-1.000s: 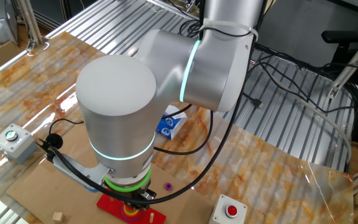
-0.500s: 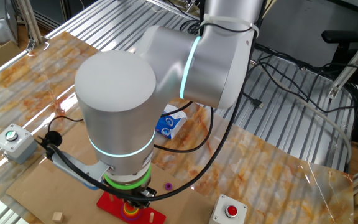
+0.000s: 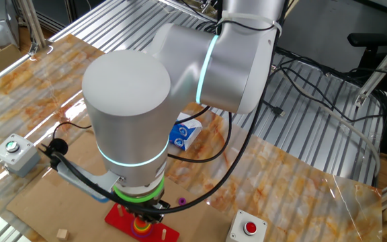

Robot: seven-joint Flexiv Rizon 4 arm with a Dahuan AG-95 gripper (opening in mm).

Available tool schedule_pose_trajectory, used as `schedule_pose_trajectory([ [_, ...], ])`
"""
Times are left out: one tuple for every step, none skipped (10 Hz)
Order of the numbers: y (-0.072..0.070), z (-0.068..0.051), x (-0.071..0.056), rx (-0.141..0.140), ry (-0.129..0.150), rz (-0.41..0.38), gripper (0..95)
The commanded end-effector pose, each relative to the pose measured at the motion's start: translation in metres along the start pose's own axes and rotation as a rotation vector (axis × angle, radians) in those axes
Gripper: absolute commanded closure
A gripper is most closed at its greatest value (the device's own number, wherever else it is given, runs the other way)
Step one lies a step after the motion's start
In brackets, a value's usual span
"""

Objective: Take out one Hanoi block and throw it aside

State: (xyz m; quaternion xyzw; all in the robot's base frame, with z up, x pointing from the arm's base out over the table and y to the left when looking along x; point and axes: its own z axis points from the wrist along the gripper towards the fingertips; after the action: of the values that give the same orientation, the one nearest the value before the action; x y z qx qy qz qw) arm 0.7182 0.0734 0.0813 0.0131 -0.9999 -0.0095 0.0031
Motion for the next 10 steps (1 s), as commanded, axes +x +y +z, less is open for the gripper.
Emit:
schedule_pose_trajectory([
  [0.002, -0.004, 0.002, 0.0, 0.001, 0.003, 95.0],
  [0.002, -0.005, 0.002, 0.0, 0.001, 0.004, 95.0],
  [0.003, -0.007, 0.003, 0.0, 0.001, 0.004, 95.0],
  [0.003, -0.008, 0.003, 0.001, 0.001, 0.003, 95.0],
  [0.002, -0.011, 0.003, 0.003, 0.001, 0.003, 95.0],
  [0.002, -0.013, 0.005, 0.009, 0.001, 0.001, 95.0],
  [0.0, -0.018, 0.006, 0.009, 0.003, -0.003, 95.0],
  [-0.002, -0.023, 0.009, 0.009, 0.01, -0.01, 95.0],
  [-0.002, -0.025, 0.013, 0.008, 0.011, -0.012, 95.0],
  [-0.003, -0.025, 0.017, 0.009, 0.011, -0.013, 95.0],
])
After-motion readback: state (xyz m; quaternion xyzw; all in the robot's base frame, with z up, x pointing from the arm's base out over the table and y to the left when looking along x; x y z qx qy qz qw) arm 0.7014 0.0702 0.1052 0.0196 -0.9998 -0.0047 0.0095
